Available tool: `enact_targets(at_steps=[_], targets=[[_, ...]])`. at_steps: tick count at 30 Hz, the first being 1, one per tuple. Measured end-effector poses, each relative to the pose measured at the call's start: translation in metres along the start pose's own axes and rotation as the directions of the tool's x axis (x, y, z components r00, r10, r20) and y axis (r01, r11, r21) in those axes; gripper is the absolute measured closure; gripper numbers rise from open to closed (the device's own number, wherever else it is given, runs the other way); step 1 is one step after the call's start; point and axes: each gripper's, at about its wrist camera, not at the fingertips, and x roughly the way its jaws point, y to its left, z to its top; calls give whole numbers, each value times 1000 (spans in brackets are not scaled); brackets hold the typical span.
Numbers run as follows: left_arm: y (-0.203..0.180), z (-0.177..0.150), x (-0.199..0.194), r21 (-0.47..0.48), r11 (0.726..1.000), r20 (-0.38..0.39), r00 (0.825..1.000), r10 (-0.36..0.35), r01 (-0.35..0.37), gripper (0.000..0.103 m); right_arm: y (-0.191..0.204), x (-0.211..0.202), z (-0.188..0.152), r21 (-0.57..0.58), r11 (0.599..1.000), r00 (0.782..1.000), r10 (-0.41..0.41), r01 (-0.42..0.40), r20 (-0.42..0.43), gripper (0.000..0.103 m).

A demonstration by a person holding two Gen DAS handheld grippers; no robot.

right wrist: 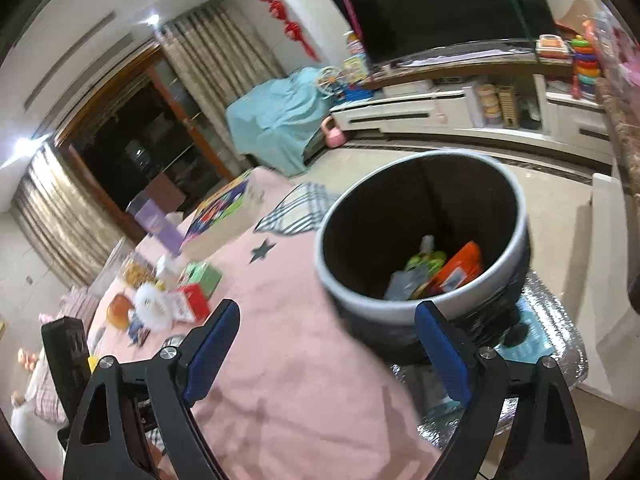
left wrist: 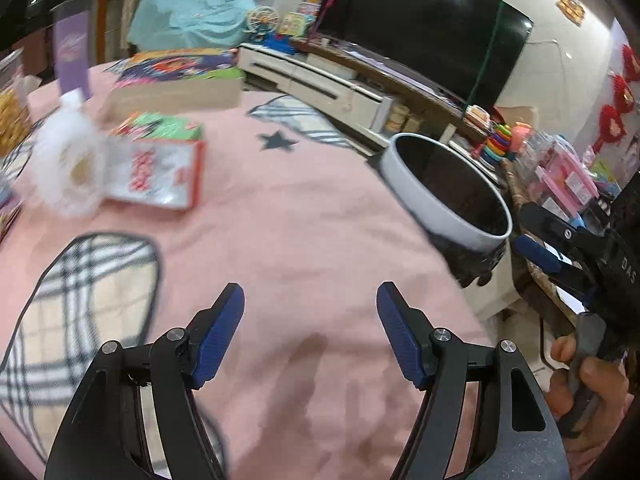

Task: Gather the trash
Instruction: 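Move both grippers back toward the foam net and carton on the table, then grasp the white foam net with the left gripper while the right grasps the red carton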

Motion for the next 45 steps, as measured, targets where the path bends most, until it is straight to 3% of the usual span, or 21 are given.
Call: enact_targets(at_steps=[11, 25, 37, 45], targets=[[69, -26, -34, -132, 986, 22, 995, 101, -97, 33, 49, 23, -28, -93, 993, 994, 63, -71, -89, 12], [130, -46, -59, -240, 955, 18, 982, 186, -176, 32, 89, 64, -53, -140, 981, 975, 104, -133, -197, 12], [151, -46, -66, -280, 938, 23, 976, 219, -204, 32, 117, 92, -61, -169, 969, 959, 134, -179, -248, 12], [155, -33, -61, -269, 944, 30, 978, 206, -191, 32, 127, 112, -53, -195, 958, 956, 163, -213, -242, 12]])
